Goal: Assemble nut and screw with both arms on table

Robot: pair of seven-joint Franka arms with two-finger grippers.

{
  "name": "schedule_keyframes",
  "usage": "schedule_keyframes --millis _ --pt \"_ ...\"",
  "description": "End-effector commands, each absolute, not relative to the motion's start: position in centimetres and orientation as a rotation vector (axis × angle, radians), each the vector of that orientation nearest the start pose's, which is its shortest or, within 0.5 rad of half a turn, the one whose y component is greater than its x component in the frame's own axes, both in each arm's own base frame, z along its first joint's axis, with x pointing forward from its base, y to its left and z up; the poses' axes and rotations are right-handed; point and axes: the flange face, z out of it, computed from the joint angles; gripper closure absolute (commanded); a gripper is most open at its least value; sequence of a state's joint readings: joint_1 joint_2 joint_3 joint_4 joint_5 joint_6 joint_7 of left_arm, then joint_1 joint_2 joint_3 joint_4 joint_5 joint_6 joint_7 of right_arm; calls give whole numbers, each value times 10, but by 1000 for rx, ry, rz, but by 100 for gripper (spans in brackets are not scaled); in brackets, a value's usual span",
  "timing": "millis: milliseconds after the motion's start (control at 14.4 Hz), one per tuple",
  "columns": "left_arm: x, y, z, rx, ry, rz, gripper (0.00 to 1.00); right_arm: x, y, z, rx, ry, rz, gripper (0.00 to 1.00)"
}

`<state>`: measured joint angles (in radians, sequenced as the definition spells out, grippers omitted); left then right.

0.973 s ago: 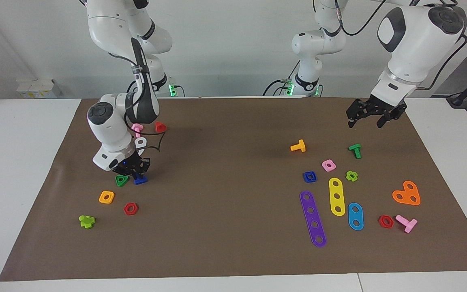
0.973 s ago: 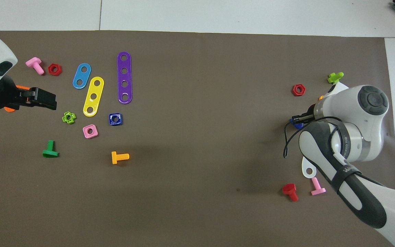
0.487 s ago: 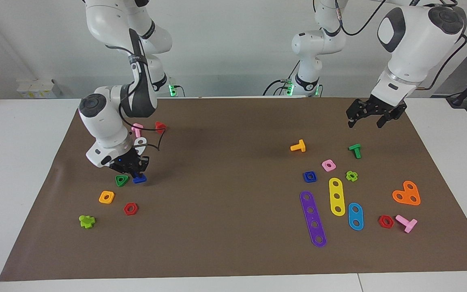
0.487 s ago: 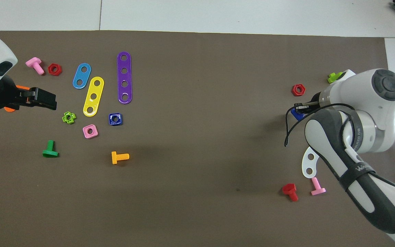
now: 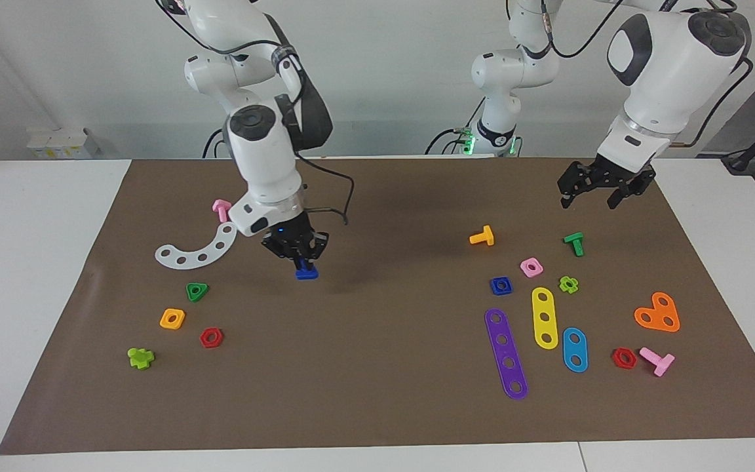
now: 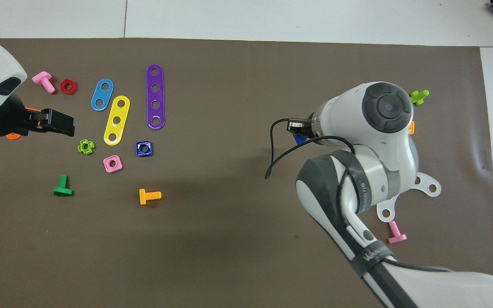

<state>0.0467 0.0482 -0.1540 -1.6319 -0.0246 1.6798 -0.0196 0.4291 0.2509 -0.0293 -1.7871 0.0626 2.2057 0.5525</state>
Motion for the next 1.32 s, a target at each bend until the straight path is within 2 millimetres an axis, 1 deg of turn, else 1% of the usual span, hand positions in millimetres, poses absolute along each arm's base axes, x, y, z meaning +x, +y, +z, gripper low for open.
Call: schedule_keyframes --millis 0,70,139,209,348,487,556,626,695,834,904,973,1043,1112,1182,1251 --pt "570 -76 565 -3193 116 -3 0 603 299 417 -2964 358 -219 100" --pt "577 -83 552 -3202 62 30 1 602 304 415 -2961 355 -227 100" --pt "581 -94 545 -3210 22 27 2 598 313 408 -2960 349 -227 100" --pt "585 -103 535 -3212 10 27 2 591 332 393 -2965 323 -216 100" --pt "594 -111 516 -3215 -21 37 3 592 344 373 -2959 314 -230 100" --pt "600 -121 492 -3219 -28 10 5 582 363 355 -2969 320 -208 100" --pt "599 -122 480 -3221 -27 -14 5 581 366 346 -2976 313 -206 100" --pt "598 -123 465 -3223 -29 -31 6 583 366 344 -2981 305 -218 100" --pt "598 -124 456 -3223 -29 -38 8 582 365 341 -2984 308 -213 100" --pt "603 -126 426 -3226 -107 -34 9 582 365 339 -2987 307 -211 100" --pt "604 -130 412 -3227 -131 -32 9 582 365 334 -2991 310 -204 100" --pt "603 -140 397 -3229 -120 -30 9 581 365 329 -2997 311 -195 100" --pt "603 -141 379 -3225 -128 -21 9 581 364 326 -2991 308 -206 96" --pt "603 -144 363 -3222 -122 -12 10 583 363 327 -2985 315 -215 74" --pt "601 -153 348 -3221 -108 1 10 583 364 328 -2986 312 -216 45" --pt "602 -155 337 -3222 -109 -6 11 584 362 329 -2987 316 -218 27"
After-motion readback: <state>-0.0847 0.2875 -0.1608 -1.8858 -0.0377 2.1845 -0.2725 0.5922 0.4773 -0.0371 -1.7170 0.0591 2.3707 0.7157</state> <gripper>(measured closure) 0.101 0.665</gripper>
